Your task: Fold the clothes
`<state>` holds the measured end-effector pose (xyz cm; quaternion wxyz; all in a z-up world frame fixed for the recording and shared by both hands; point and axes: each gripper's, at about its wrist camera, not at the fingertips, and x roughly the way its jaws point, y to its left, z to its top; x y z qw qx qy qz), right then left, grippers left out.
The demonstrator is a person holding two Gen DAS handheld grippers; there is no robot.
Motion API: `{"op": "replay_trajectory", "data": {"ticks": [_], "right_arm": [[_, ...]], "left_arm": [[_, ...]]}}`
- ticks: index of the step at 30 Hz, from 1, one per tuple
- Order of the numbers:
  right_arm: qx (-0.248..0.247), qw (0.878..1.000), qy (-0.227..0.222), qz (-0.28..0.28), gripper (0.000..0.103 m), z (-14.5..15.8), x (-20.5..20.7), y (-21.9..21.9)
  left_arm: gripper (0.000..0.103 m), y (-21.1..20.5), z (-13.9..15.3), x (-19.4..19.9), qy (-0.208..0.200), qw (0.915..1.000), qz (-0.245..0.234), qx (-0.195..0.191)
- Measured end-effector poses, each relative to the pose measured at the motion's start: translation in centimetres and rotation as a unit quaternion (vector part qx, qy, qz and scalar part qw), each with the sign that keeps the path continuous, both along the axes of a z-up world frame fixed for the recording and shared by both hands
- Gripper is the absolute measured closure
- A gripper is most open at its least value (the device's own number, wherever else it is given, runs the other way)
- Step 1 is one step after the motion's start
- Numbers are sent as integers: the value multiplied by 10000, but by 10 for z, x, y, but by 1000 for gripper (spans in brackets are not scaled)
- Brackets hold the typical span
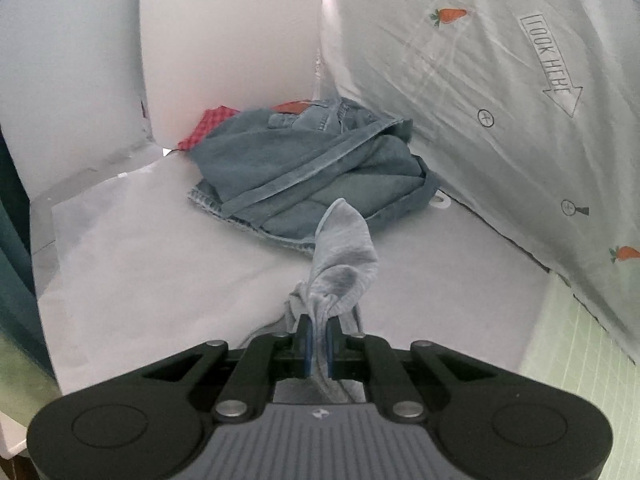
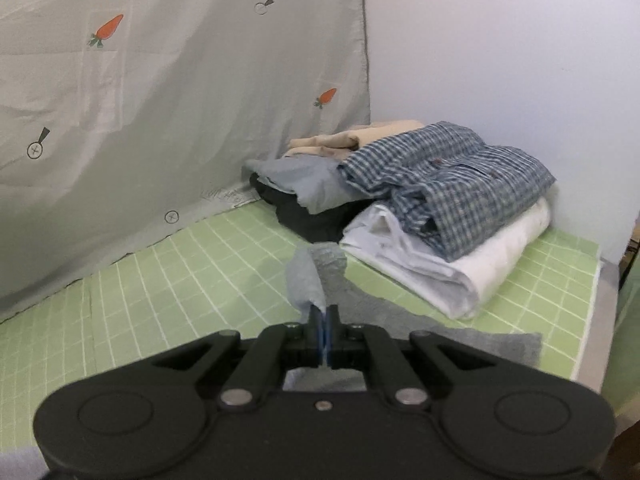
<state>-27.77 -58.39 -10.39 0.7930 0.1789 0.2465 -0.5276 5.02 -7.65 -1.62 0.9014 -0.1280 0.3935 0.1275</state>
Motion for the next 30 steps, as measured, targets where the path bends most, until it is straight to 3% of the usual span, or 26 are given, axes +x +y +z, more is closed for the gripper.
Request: {"op": "replay_trajectory", "data": {"ticks": [8, 19, 21, 25, 27, 30], "right_arm": [[198, 9996, 180, 33, 102, -16, -33, 12], [58, 10000, -56, 41, 102, 7, -68, 24], [227, 9997, 62, -67, 102, -5, -73, 23], [565, 9978, 207, -262, 103, -26, -85, 24], [693, 9969, 217, -298, 103, -31, -91, 27], [783, 9965, 222, -187, 103, -32, -93, 28]], "left_arm": [[95, 17, -35, -31, 482, 9983, 253, -201], [95, 32, -14, -65, 150, 9998, 120, -75], [95, 36, -25, -69, 350, 9992, 182, -52], [94, 50, -51, -77, 849, 9944, 492, -389], [88, 55, -55, -82, 913, 9938, 543, -332], [88, 66, -57, -84, 992, 9919, 782, -162]]}}
